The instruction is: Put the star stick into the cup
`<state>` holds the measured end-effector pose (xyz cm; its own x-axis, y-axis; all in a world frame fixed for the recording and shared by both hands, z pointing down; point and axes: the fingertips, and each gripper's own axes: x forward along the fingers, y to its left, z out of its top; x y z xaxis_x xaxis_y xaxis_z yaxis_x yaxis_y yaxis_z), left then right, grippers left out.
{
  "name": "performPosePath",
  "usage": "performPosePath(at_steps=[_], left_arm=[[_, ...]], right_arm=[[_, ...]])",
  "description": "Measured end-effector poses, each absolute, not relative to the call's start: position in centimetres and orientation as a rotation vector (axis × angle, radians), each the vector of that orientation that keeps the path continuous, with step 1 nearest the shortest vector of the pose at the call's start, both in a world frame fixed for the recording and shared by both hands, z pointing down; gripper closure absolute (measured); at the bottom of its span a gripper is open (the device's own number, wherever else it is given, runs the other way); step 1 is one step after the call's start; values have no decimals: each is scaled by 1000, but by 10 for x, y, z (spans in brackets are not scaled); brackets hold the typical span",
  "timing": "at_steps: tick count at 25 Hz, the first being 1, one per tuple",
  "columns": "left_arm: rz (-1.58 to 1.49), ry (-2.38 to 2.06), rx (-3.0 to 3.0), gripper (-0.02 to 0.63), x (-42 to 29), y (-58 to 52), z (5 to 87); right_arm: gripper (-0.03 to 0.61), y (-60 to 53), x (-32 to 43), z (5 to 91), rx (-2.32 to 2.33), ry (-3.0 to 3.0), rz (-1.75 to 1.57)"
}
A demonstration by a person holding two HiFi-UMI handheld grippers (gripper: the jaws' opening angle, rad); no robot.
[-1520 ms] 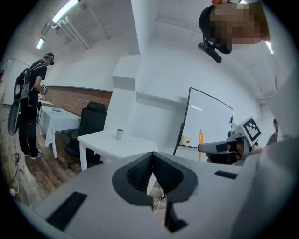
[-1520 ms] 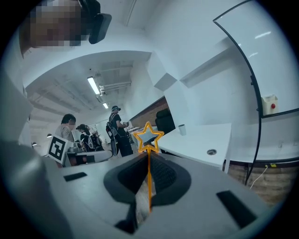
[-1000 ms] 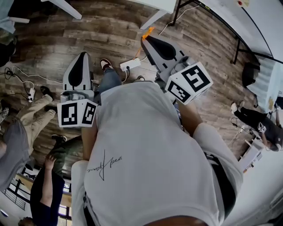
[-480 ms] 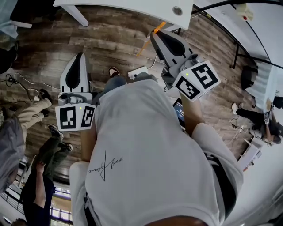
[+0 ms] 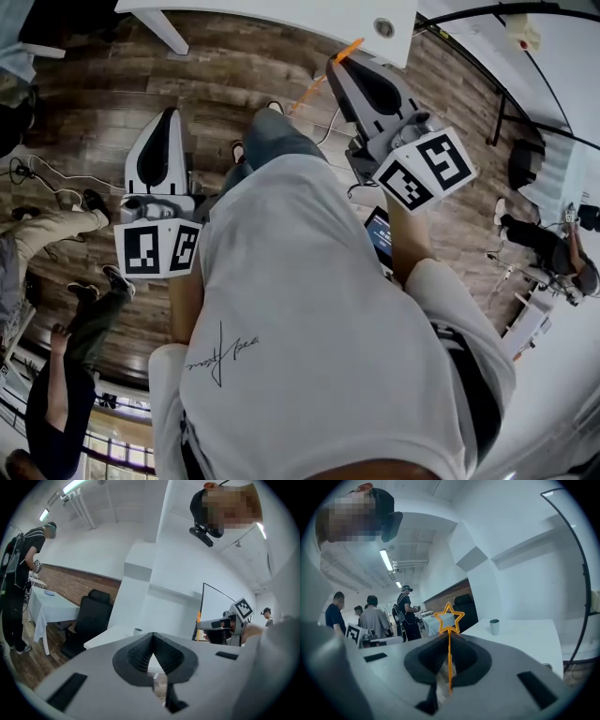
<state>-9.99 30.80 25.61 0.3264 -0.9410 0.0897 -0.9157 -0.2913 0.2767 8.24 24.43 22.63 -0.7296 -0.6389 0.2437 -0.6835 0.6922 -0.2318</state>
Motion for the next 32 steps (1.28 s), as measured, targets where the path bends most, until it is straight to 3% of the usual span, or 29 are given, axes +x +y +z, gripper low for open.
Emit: performPosePath(at_steps=[32], left_arm=[[-34,-1672,2300,606,-90,81,256]], right_arm=[[560,8,64,230,989,-2875,521]])
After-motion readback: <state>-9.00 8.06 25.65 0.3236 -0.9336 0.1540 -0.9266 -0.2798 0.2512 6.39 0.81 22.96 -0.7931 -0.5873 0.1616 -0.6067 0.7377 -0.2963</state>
